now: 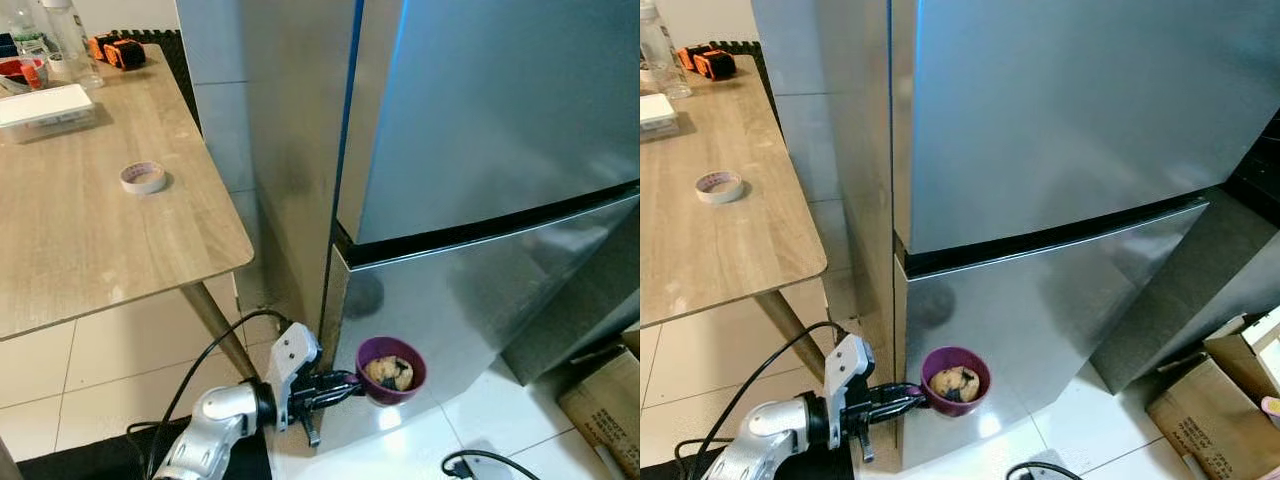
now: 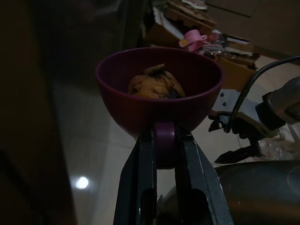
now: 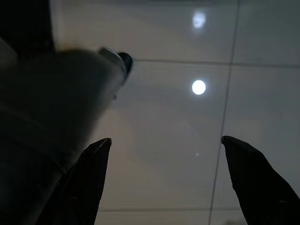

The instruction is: Restocking fridge

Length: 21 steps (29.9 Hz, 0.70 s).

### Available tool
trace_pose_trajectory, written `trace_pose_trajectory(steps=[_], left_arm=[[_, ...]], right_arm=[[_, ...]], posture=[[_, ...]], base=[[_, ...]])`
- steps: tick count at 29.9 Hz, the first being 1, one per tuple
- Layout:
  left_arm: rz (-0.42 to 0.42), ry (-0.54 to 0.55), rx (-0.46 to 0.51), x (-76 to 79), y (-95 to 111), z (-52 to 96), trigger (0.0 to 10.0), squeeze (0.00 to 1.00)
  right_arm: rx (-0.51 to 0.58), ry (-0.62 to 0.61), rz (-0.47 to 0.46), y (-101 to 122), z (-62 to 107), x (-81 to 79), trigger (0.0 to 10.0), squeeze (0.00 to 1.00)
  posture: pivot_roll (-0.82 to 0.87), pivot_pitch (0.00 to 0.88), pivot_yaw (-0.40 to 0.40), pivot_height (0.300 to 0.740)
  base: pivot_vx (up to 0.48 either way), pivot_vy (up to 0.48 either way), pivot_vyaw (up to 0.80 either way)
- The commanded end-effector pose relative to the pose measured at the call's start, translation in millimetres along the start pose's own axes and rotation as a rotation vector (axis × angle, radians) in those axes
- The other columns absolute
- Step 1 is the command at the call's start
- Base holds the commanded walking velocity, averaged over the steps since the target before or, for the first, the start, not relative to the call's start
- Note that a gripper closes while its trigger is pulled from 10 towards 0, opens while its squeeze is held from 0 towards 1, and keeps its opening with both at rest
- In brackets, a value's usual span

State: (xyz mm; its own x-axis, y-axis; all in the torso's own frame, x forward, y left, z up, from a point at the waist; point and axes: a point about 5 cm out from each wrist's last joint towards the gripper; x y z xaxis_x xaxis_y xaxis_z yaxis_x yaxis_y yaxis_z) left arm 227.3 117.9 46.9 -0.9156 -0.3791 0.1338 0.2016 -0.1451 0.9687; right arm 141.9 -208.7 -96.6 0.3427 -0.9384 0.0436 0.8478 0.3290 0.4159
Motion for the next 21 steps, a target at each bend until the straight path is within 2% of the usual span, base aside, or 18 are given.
trace_pose_trajectory(steps=[1, 8, 15, 21], left_arm=[[-0.018, -0.006, -0.001, 0.2, 3, 2.0, 10.0, 0.0], [-0.022, -0.002, -0.007, 1.3, 4, 1.9, 10.0, 0.0], [-0.024, -0.004, -0.007, 2.3, 5, 1.3, 10.0, 0.0], [-0.023, -0.003, -0.003, 1.8, 5, -1.1, 10.0, 0.0]], right_arm=[[-0.012, -0.006, 0.0, -1, -0.4, -1.0, 10.0, 0.0], [0.01, 0.01, 0.003, 14, -6.4, -15.9, 10.0, 0.0], [0.015, 0.018, 0.004, 18, -9.1, -27.0, 10.0, 0.0], [0.005, 0.015, 0.001, 8, -6.8, -23.0, 10.0, 0.0]], posture=[[0.09, 0.011, -0.095, 0.74], [0.09, 0.011, -0.097, 0.74], [0.09, 0.011, -0.097, 0.74], [0.09, 0.007, -0.094, 0.74]], base=[[-0.289, 0.0, 0.0], [-0.292, -0.263, 0.0], [-0.296, -0.272, 0.0], [-0.192, -0.267, 0.0]])
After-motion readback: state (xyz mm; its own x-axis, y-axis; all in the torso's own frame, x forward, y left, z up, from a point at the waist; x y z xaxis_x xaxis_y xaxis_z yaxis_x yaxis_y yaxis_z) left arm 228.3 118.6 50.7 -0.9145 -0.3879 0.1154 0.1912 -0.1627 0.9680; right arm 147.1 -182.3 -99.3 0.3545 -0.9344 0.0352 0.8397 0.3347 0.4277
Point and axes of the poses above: a point about 5 cm out from each wrist's last joint towards the gripper, its own z axis pointing back from the gripper into the wrist, its own y axis along the axis of the wrist's last joint, x = y × z
